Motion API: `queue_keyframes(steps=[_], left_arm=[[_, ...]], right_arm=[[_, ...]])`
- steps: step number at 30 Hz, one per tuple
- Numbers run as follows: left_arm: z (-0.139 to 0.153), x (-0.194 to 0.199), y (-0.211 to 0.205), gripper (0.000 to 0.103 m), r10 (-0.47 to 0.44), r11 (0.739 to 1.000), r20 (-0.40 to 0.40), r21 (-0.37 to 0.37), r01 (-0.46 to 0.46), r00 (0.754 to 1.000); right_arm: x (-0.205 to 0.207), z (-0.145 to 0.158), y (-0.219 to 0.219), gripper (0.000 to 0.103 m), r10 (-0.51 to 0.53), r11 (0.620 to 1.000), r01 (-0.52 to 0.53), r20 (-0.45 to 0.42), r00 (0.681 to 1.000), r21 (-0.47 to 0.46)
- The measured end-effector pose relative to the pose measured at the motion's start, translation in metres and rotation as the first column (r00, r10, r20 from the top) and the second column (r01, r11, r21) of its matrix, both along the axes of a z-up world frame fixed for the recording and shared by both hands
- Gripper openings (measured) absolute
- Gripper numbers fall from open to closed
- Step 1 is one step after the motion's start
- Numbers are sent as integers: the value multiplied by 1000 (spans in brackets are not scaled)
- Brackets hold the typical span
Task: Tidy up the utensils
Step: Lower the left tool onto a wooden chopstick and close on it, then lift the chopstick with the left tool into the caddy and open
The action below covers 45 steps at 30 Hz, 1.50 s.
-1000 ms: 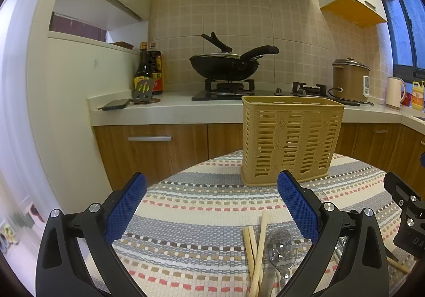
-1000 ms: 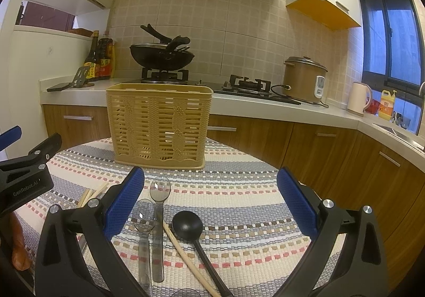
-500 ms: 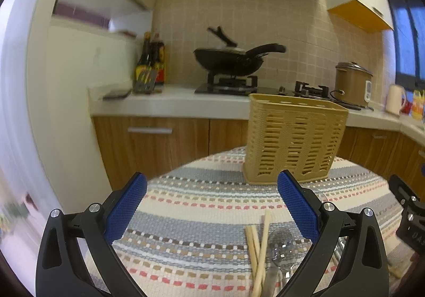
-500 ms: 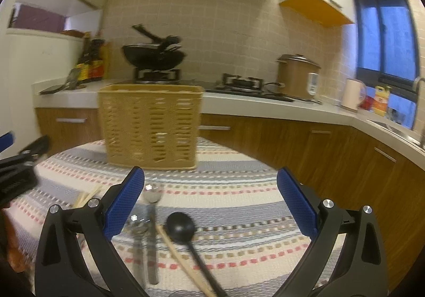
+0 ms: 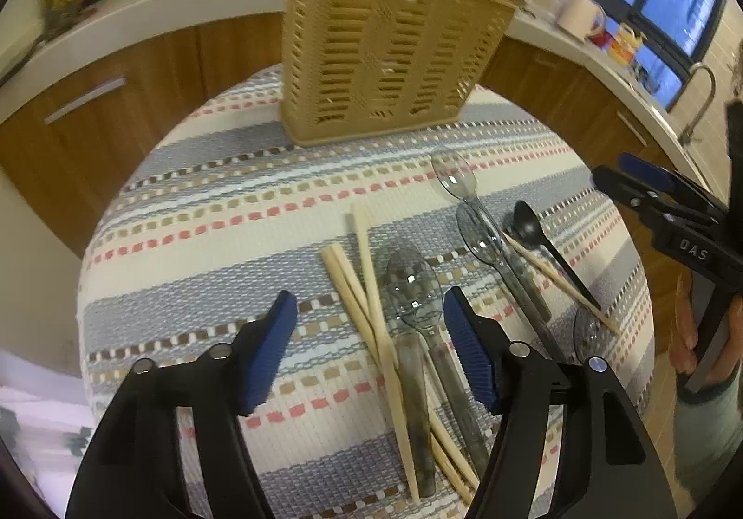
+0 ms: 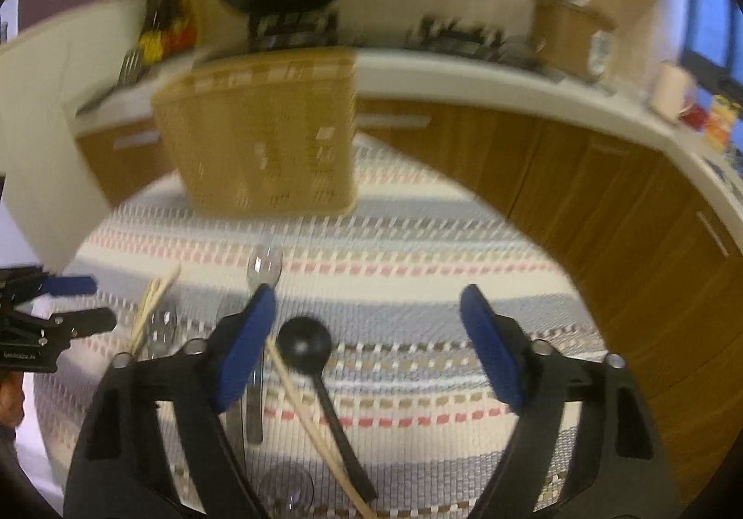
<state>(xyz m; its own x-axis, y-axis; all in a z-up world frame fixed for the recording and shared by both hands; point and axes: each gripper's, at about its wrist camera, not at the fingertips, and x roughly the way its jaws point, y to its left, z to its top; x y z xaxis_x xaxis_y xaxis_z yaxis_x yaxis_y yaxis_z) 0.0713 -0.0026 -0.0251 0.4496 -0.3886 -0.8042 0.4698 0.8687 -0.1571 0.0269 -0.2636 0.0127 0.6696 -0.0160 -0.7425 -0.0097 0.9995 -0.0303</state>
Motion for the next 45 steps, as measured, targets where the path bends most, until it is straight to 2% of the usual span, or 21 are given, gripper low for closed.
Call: queue_keyframes(steps=[2,3,5,6,8,11,14,16,21,26,27,29,31,34,37,39,41,43,45], left_arm=[[-5,12,-7,61,6,1000,-9,28,-6,1000],[-4,19,-7,61,4,1000,-37,21,-3,999],[-9,39,-11,59,-8,1000,-106,17,10,994],[-7,45,-9,58,-12,1000,-144,12,14,989],[-14,61,-16,46,-17,1000,-209,16,21,978],[-25,78,-29,45,-24,999,-277,36,35,961],[-29,88,-41,40,-7,997,-289,75,30,957],[-31,93,-44,36,2,996,-304,88,26,953],[-31,102,-41,36,4,999,-342,48,14,940],[-31,108,-34,35,15,1000,-343,20,-9,939],[-29,109,-33,35,17,1000,-337,8,-15,941],[-18,104,-22,35,15,1000,-319,2,-15,947],[-14,103,-25,35,5,1000,-308,3,-4,951],[-20,102,-45,35,-4,999,-321,49,21,947],[-30,102,-61,24,-3,995,-332,96,37,943],[-29,101,-68,21,2,990,-315,133,42,949],[-32,101,-75,5,20,982,-289,184,35,957],[-34,100,-80,5,23,982,-279,185,30,960],[-32,100,-76,5,36,989,-268,148,4,963]], right_arm=[[10,-7,0,65,28,999,-26,-64,998,32],[16,-9,-1,60,40,998,-34,-97,995,57],[32,-14,-2,57,74,991,-55,-154,985,125],[38,-17,-2,56,82,987,-56,-173,982,148],[54,-21,2,56,97,981,-57,-217,971,184],[79,-35,15,56,126,971,-56,-296,947,234],[97,-47,26,56,134,959,-33,-350,927,282],[105,-51,33,56,127,960,-25,-354,927,278],[120,-62,43,56,103,963,3,-378,920,270],[120,-66,68,56,86,988,-33,-367,926,148],[118,-67,72,54,77,994,-41,-360,930,104],[115,-69,81,30,52,999,-50,-342,938,15],[113,-71,82,30,55,998,-51,-340,939,21],[111,-68,67,30,47,998,-32,-350,936,50],[110,-66,56,30,49,996,-21,-360,932,82],[109,-64,50,30,51,996,-22,-364,930,83],[109,-63,47,30,61,996,-33,-361,931,84],[104,-61,42,30,76,995,-46,-354,932,93],[98,-56,38,30,88,992,-53,-338,937,110]])
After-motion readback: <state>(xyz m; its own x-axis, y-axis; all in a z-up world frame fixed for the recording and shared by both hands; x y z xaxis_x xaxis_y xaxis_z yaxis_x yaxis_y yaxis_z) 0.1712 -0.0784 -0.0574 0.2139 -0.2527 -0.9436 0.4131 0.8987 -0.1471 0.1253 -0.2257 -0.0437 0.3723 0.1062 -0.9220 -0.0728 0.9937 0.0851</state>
